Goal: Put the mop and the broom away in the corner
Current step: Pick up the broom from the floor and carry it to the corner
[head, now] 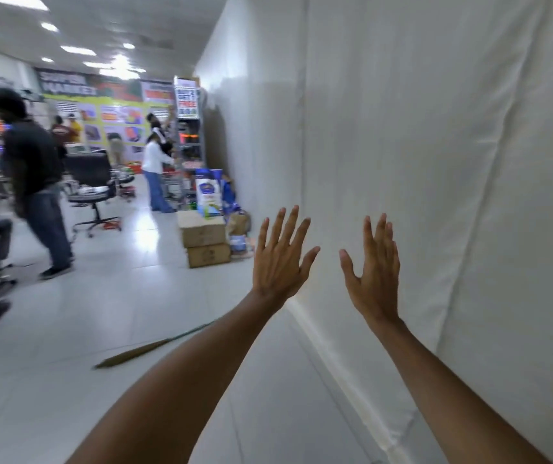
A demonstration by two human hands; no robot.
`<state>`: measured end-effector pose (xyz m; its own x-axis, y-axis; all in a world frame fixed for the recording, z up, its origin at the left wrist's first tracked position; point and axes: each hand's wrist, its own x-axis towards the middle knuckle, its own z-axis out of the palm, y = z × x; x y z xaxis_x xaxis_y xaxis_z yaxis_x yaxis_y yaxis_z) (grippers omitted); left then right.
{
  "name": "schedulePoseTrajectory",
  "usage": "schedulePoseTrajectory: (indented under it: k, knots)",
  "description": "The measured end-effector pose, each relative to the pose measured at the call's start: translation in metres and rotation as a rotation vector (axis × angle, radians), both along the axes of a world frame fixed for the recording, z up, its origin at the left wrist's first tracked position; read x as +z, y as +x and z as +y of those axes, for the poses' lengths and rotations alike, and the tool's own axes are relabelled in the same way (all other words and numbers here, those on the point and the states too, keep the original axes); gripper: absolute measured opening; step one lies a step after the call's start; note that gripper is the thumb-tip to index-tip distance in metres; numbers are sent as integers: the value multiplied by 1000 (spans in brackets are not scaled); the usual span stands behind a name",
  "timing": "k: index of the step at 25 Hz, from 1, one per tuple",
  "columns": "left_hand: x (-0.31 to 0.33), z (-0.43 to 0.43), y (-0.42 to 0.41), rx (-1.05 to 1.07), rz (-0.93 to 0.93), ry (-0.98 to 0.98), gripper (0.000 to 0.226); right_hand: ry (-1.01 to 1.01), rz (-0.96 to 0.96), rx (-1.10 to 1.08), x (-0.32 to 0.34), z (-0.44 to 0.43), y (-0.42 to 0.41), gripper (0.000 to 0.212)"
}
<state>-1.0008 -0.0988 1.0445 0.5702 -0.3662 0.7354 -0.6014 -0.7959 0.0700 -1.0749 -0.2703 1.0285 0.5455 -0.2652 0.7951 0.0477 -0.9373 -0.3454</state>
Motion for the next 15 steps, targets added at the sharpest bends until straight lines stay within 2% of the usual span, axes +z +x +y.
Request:
schedulePoseTrajectory:
  k: [7, 15]
  knots:
    - [-101, 176, 90, 292, 184, 36, 59, -64, 165, 309, -80, 155, 153, 70]
    - [-204, 260, 266, 469, 484, 158, 61, -61, 456, 503, -206, 224, 370, 71]
